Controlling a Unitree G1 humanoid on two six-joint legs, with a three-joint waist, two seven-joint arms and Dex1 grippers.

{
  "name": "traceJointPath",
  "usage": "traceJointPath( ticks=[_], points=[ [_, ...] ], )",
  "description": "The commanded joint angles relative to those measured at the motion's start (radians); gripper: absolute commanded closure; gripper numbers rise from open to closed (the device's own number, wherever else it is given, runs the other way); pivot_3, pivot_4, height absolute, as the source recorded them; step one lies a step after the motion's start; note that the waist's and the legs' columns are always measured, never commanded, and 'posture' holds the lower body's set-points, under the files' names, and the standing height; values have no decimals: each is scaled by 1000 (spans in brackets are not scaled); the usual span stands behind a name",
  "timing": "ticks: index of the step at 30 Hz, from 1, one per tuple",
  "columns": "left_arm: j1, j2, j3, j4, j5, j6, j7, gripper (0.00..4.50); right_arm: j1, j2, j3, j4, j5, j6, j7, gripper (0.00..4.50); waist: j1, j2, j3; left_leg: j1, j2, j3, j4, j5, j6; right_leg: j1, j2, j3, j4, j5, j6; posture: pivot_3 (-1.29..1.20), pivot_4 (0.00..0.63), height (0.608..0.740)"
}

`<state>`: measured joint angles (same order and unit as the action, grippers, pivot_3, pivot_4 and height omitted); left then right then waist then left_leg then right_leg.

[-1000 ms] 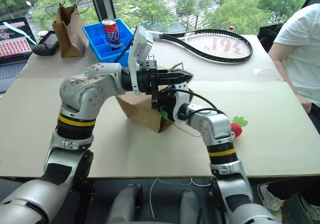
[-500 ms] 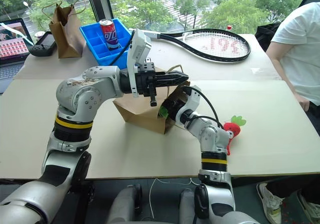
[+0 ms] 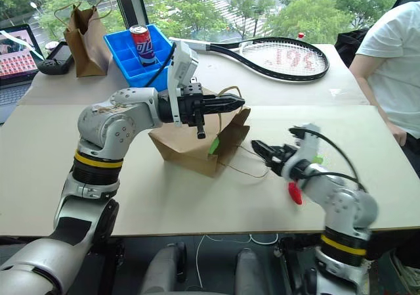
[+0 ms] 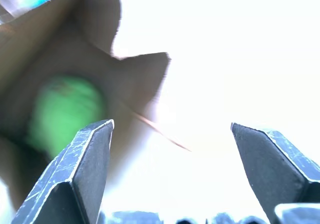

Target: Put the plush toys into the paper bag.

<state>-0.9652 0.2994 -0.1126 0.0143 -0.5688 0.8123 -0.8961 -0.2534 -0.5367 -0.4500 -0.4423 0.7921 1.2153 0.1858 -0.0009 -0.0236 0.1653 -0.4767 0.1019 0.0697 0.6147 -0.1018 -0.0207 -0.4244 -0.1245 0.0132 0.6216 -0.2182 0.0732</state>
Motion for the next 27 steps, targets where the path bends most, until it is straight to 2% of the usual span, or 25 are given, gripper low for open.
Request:
traceJointPath(
  ticks=[1, 6, 13, 14, 15, 17, 21, 24, 25, 27],
  points=[
    [-27, -9, 3, -2, -3, -24, -13, 4500, 57, -110, -52, -145, -4, 73, -6, 324, 1, -1, 0, 0, 0, 0, 0, 0, 0, 0, 0, 0, 0, 0, 0, 0, 150, 740],
    [-33, -17, -6, 15, 7, -35, -25, 4500, 143, -157, -2, -223, -52, 103, -43, 324, -1, -1, 0, 1, 0, -1, 0, -1, -1, 0, 0, 0, -1, 0, 0, 0, 150, 740],
    [-39, -14, -6, 17, 19, -36, -35, 4500, 254, -128, 119, -181, -190, 15, -70, 324, 8, -1, 0, 0, -2, -2, 0, 1, 1, 2, 0, 1, -5, 0, 0, 0, 150, 740],
    [-40, -11, -4, 16, 20, -35, -33, 4500, 264, -127, 129, -171, -211, -5, -67, 827, 9, -1, 0, 0, -2, -2, 0, 1, 1, 2, 0, 1, -6, 0, 0, 0, 150, 740],
    [-40, -7, -1, 14, 21, -33, -32, 4500, 273, -136, 143, -159, -232, -31, -55, 947, 11, -1, 0, 0, -2, -2, 0, 1, 1, 2, 0, 1, -7, 0, 0, 0, 150, 740],
    [-41, -2, 2, 13, 20, -31, -32, 4500, 281, -166, 166, -145, -269, -83, -22, 1700, 11, -1, 0, 0, -2, -2, 0, 1, 1, 3, 0, 1, -7, 0, 0, 0, 150, 740],
    [-49, 7, 12, 11, 13, -22, -30, 4500, 263, -288, 225, -139, -327, -235, 123, 3040, 11, -1, 0, 0, -2, -2, 0, 1, 1, 3, 0, 1, -7, 0, 1, 0, 150, 740],
    [-59, 6, 20, 9, 3, -17, -26, 4500, 213, -357, 279, -127, -355, -326, 227, 4058, 10, -1, 0, 0, -2, -2, 0, 1, 1, 3, 1, 2, -7, -1, 2, 0, 150, 740],
    [-65, 4, 25, 10, -2, -14, -23, 4500, 137, -367, 332, -120, -353, -337, 271, 4430, 9, -1, 0, 0, -2, -2, 0, 1, 1, 3, 1, 1, -7, -1, 2, 0, 150, 740],
    [-72, 0, 31, 10, -6, -12, -21, 4500, 14, -370, 418, -105, -353, -338, 330, 4469, 1, -1, 1, 0, -2, -2, 0, 1, 1, 2, 1, 1, -7, -2, 4, 0, 150, 740]
  ],
)
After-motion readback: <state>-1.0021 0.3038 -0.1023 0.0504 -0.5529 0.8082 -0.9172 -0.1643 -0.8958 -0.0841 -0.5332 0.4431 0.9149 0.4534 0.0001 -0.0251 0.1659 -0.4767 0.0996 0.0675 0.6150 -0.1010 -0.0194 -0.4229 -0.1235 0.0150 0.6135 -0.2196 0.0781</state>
